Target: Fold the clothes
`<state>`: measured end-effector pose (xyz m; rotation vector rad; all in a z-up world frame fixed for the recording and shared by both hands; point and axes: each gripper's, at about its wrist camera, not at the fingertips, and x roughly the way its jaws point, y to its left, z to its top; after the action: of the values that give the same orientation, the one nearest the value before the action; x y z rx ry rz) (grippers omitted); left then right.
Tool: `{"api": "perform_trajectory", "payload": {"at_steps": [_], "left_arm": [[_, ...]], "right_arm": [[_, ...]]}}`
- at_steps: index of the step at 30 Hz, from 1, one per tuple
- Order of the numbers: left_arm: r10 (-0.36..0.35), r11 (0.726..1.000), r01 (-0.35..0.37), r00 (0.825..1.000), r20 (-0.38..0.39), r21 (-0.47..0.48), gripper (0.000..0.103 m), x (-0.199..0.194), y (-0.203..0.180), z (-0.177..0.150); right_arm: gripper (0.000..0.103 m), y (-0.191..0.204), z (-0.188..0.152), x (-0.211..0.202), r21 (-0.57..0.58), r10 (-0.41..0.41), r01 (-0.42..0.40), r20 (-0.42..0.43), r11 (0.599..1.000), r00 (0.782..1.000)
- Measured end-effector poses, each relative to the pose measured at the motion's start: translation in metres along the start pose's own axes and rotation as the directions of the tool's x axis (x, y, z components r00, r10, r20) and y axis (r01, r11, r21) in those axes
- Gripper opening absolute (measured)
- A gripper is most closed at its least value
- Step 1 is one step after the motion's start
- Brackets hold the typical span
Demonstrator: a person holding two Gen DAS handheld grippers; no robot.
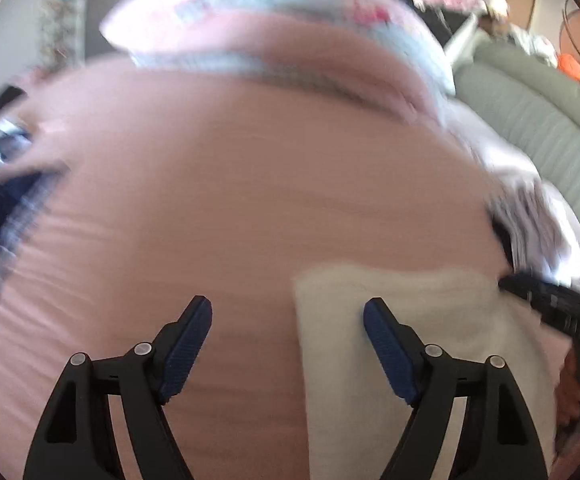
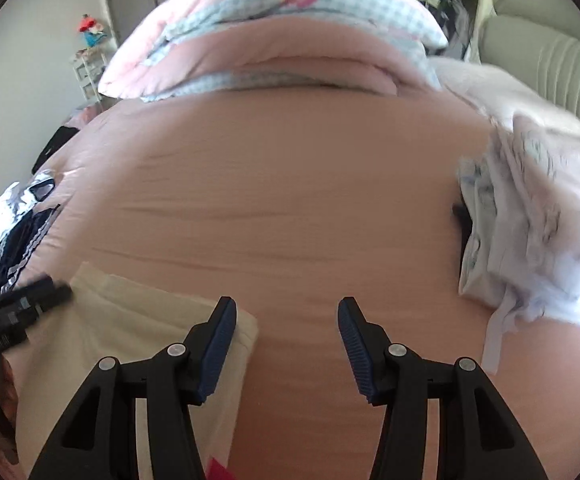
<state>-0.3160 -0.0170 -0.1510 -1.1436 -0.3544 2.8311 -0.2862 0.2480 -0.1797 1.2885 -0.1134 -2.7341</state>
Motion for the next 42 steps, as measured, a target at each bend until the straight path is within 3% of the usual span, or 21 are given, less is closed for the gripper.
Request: {"api": "perform_trajectory", "payload": {"at_steps": [3, 4, 6, 11, 12, 14, 18, 21, 24, 27, 33, 42], "left_arm": [[-0.103, 0.990, 0.107, 0.993, -0.052, 0.093, 0.077, 0.008, -0.017, 0.004], [-0.093, 0.987, 0.102, 0.993, -0.077, 0.121, 0.077, 0.016, -0.019, 0.002], [-0.048, 0.987, 0.066, 0.991, -0.122, 0.148, 0.077, 0.035, -0.019, -0.003], [0.023, 0.999, -0.028, 0.994, -0.107, -0.042, 0.080, 0.053, 0.021, -0.008], [0.054, 0.998, -0.058, 0.993, -0.102, -0.037, 0.080, 0.055, 0.020, -0.008], [0.119, 0.993, -0.119, 0.989, -0.093, 0.001, 0.080, 0.055, 0.013, -0.006], [0.201, 0.979, -0.202, 0.976, -0.088, -0.002, 0.079, 0.033, 0.020, 0.008], [0.092, 0.995, -0.095, 0.994, -0.065, -0.036, 0.079, -0.006, 0.021, 0.009], [0.030, 0.999, -0.031, 0.998, -0.062, -0.010, 0.079, -0.040, 0.011, -0.007], [-0.014, 1.000, 0.015, 0.997, -0.081, 0.013, 0.079, -0.055, 0.001, -0.032], [-0.011, 1.000, 0.009, 0.988, -0.154, -0.011, 0.080, -0.060, -0.002, -0.080], [0.002, 0.995, -0.021, 0.981, -0.194, -0.095, 0.081, -0.078, 0.020, -0.104]], "right_arm": [[0.052, 0.001, -0.001, 0.008, 0.024, 0.020, -0.020, -0.013, 1.000, 1.000], [0.052, 0.002, -0.002, 0.011, 0.032, 0.027, -0.026, -0.017, 0.999, 0.999], [0.052, 0.003, -0.002, 0.017, 0.048, 0.040, -0.039, -0.026, 0.998, 0.999], [0.052, 0.005, -0.004, 0.030, 0.088, 0.075, -0.070, -0.045, 0.994, 0.996], [0.052, 0.006, -0.005, 0.033, 0.093, 0.074, -0.069, -0.047, 0.993, 0.996], [0.052, 0.011, -0.006, 0.034, 0.055, -0.027, 0.028, -0.019, 0.998, 0.999], [0.052, 0.006, 0.001, 0.004, 0.086, -0.044, 0.042, 0.019, 0.995, 0.999], [0.052, 0.005, 0.000, -0.031, 0.098, -0.004, 0.001, 0.037, 0.995, 0.999], [0.052, 0.020, -0.016, -0.063, 0.070, 0.049, -0.050, 0.022, 0.996, 0.999], [0.052, 0.050, -0.044, -0.088, 0.012, 0.047, -0.047, 0.023, 0.999, 0.999], [0.052, 0.079, -0.078, -0.080, -0.020, -0.012, 0.010, -0.058, 1.000, 0.998], [0.052, 0.038, -0.115, -0.091, 0.062, -0.085, 0.094, -0.135, 0.994, 0.987]]}}
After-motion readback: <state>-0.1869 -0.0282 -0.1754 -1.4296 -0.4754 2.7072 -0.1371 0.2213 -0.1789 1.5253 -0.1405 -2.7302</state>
